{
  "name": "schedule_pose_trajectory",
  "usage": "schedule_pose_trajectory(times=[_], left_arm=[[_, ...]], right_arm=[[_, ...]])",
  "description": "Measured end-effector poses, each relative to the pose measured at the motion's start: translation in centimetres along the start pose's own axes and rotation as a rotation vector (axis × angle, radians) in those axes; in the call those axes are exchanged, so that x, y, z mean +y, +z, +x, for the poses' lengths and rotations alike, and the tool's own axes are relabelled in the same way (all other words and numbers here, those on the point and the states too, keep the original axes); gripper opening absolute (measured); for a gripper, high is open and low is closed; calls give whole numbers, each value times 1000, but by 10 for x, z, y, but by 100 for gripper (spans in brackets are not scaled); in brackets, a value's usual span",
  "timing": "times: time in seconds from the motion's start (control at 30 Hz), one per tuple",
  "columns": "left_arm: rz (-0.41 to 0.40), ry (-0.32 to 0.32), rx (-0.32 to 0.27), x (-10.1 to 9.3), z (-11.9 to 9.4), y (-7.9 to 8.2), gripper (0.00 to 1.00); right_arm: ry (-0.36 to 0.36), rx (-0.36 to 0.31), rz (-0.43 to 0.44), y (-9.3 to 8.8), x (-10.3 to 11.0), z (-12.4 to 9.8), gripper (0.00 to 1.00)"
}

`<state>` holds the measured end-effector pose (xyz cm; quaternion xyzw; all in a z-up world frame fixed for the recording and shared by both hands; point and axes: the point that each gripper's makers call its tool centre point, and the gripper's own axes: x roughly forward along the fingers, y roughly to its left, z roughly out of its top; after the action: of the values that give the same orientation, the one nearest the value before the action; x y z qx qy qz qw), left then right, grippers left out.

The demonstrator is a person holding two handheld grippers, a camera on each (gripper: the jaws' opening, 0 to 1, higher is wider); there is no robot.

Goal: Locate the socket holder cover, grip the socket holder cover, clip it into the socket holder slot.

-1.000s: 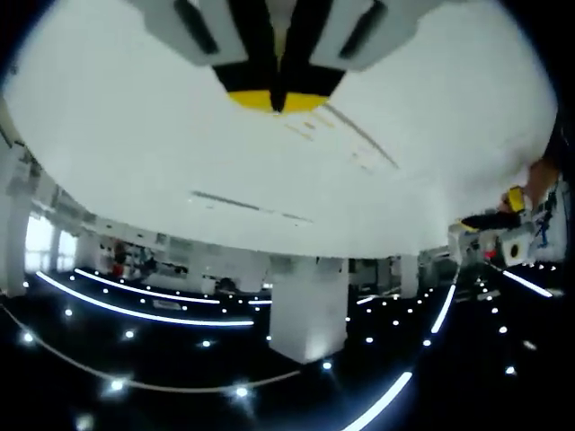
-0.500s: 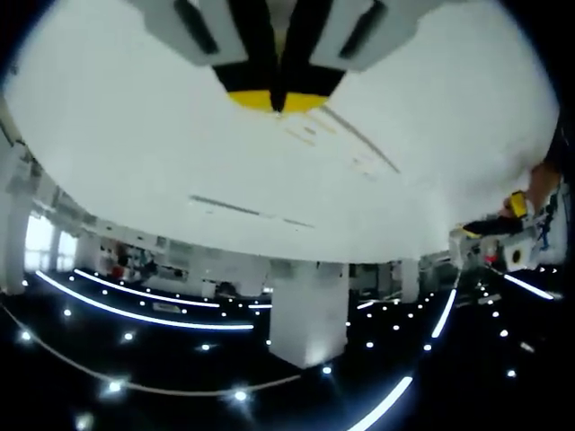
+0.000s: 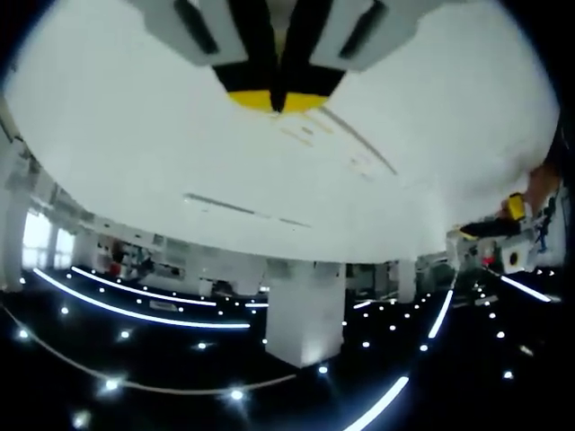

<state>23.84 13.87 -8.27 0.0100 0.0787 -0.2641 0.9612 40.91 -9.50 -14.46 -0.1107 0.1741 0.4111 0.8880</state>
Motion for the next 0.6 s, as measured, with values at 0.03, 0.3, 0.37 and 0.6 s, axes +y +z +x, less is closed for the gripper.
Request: schedule_pose_trajectory(times=[0.03,0.3,0.37,0.6], left_arm=[[3,-1,-2,0,0,0,74],[2,-25,-45,-4,0,7,69],[2,-26,-46,-4,1,8,69],[-8,-37,-5,-3,4,2,68]], right_arm=[[0,0,-2,0,1,0,4],[5,-2,-4,0,1,1,4],[7,-2,-8,0,2,2,4],[13,-3,-13,1,3,4,4]])
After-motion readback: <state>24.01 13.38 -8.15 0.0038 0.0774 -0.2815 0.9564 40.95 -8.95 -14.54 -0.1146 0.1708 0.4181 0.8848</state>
